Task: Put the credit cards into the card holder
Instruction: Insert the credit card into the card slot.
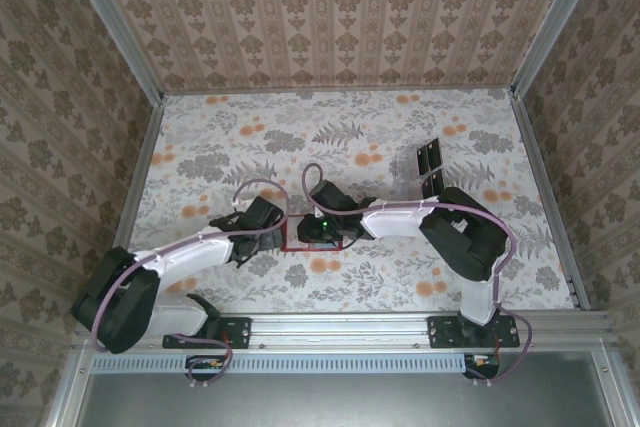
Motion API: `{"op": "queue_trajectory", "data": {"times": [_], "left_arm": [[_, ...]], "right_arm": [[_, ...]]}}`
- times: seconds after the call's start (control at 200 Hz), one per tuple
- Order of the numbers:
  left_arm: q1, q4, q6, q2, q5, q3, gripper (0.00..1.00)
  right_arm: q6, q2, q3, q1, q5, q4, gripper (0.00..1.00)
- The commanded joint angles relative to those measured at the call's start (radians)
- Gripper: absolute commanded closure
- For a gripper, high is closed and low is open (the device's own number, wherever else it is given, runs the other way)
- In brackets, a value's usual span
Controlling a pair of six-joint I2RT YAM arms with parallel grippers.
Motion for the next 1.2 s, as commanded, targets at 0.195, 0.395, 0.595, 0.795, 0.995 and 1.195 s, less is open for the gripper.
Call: {"op": "queue_trajectory", "data": {"times": [0.195, 0.395, 0.595, 0.795, 0.995, 1.195], "left_arm": [[0.069, -0.02, 0.086, 0.044, 0.021, 0.112, 0.0], [0.074, -0.022, 0.116, 0.128, 0.008, 0.165, 0.0], [0.074, -0.004, 0.113, 0.151, 0.011, 0.157, 0.0], [0.074, 0.008, 0.104, 0.153, 0.014, 0.137, 0.0], [0.074, 0.018, 0.1, 0.154, 0.018, 0.124, 0.0], [0.075, 0.03, 0.094, 0.159, 0.026, 0.114, 0.0]], "right_arm": [[0.038, -0.092, -0.036, 0.006, 0.045, 0.0, 0.72], [0.064, -0.065, -0.054, 0.007, 0.043, 0.023, 0.7], [0.073, -0.039, -0.057, 0.009, 0.041, 0.034, 0.7], [0.074, -0.016, -0.051, 0.015, 0.034, 0.042, 0.7], [0.075, -0.002, -0.041, 0.017, 0.028, 0.04, 0.7], [0.075, 0.013, -0.025, 0.021, 0.015, 0.042, 0.7]]}}
